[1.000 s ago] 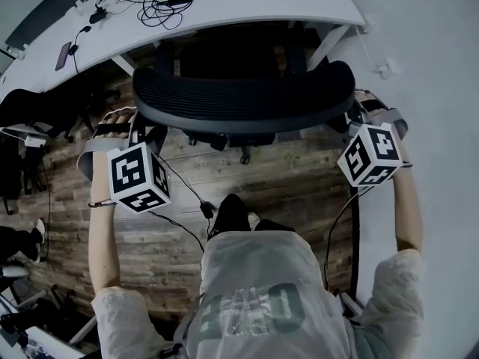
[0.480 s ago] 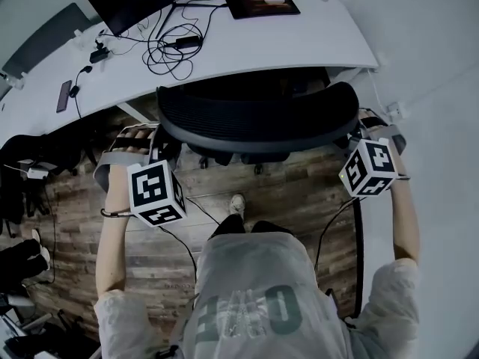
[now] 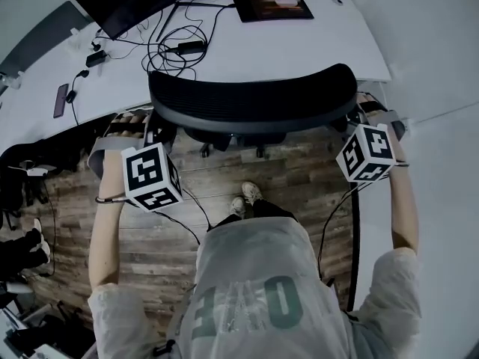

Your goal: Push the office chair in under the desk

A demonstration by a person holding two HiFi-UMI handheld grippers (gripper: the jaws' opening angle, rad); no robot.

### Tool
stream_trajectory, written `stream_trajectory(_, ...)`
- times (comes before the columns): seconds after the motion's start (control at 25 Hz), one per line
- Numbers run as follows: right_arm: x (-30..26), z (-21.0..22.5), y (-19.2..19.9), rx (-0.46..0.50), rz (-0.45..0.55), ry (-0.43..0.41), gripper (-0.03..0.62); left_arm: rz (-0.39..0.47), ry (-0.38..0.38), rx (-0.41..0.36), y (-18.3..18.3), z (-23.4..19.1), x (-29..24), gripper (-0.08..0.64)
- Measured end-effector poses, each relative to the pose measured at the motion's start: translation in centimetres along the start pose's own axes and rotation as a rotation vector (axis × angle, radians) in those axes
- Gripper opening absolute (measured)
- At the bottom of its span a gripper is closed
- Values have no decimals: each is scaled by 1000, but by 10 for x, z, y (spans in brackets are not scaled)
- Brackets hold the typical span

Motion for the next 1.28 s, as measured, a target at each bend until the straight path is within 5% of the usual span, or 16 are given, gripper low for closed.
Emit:
stream_trajectory(0.36,-26,31,1,45,48,11,147,-76,-7,46,10,-26,-22,150)
stream_trajectory(1.28,-42,50,1,57,74,34,149,-90,-31,66,16,-44,-34,155)
Point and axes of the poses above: the fingertips, and each gripper's own axes: x backward along the fingers, z to its right, y out of its underside, the point moved 7 cm from there along x, backward along the fingers, and after that the axes turned 1 degree about z, right-handed, at the moved point
